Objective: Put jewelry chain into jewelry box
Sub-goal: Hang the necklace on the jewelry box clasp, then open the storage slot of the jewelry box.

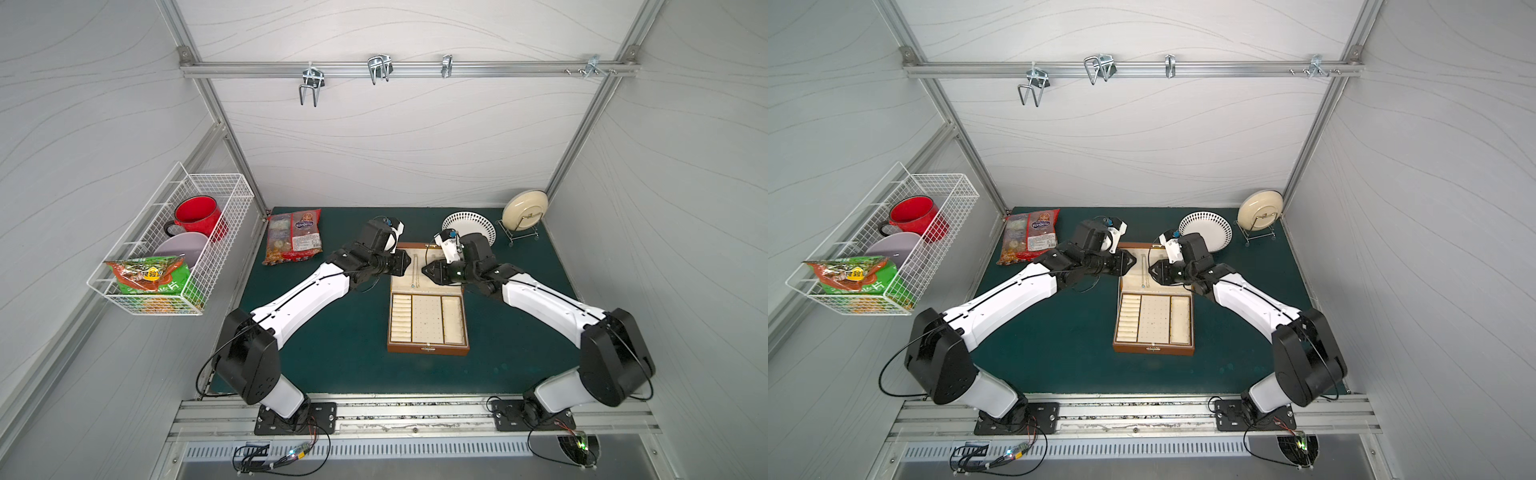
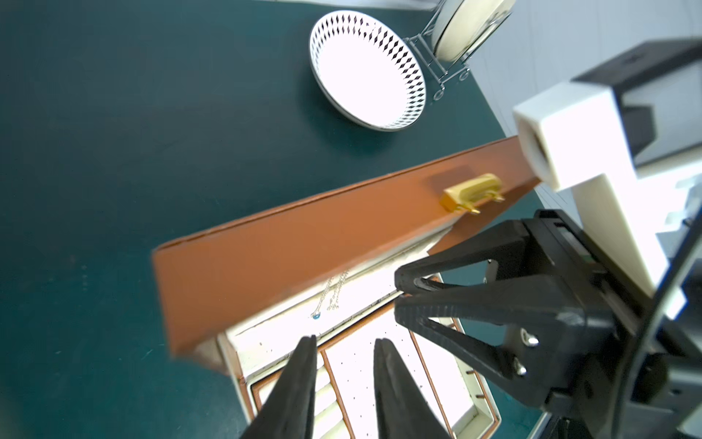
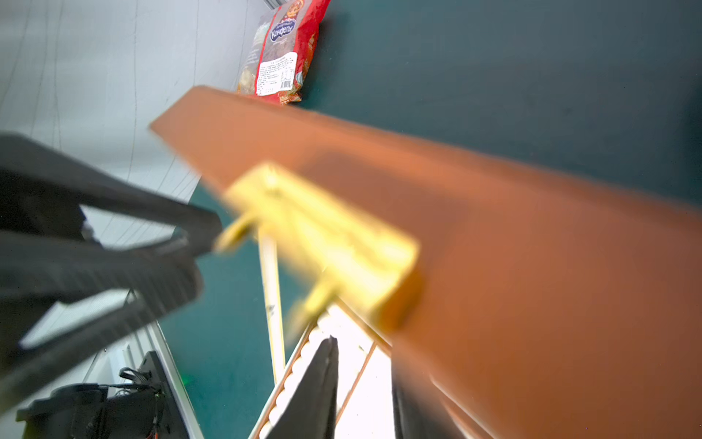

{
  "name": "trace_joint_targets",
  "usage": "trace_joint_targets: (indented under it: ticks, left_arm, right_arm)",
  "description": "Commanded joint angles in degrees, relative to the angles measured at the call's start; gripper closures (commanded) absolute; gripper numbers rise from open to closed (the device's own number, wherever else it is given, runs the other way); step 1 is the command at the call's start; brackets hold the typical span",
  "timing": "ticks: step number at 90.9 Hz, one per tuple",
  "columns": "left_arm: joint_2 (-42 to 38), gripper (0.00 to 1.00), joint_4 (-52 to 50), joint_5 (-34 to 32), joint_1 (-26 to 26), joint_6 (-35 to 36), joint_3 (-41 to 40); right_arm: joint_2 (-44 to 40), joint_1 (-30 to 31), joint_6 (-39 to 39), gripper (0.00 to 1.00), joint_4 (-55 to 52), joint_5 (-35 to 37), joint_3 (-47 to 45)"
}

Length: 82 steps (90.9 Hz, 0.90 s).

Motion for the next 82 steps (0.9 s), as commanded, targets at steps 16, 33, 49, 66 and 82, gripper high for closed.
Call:
trace_joint_targets:
  ticks: [16, 33, 49, 66, 82]
  left_arm:
    - [-8.86, 0.66, 0.29, -1.75, 0.12, 3.64, -4.75]
    - [-13.94, 0.66, 0.84, -1.64, 0.16, 4.6, -9.67]
    - [-17.32, 0.66, 1.23, 0.2, 0.03, 7.19, -13.86]
    - [-20.54, 0.63, 0.51, -0.7, -0.44, 9.59, -16.5]
    - [-22.38, 0.6, 2.52, -1.74, -1.15, 10.61, -18.44]
  right_arm:
    - [-10.36, 6.31, -19.9, 0.6, -0.21, 14.21, -6.51]
    - [-13.75, 8.92, -28.54, 0.51, -3.2, 19.85, -7.32]
    - [-14.47, 11.61, -35.03, 0.29, -4.46, 23.86, -7.5]
    - [-15.64, 11.82, -38.98, 0.01, -2.45, 26.73, -9.74]
    - [-15.76, 10.84, -41.77, 0.01, -3.52, 24.99, -10.33]
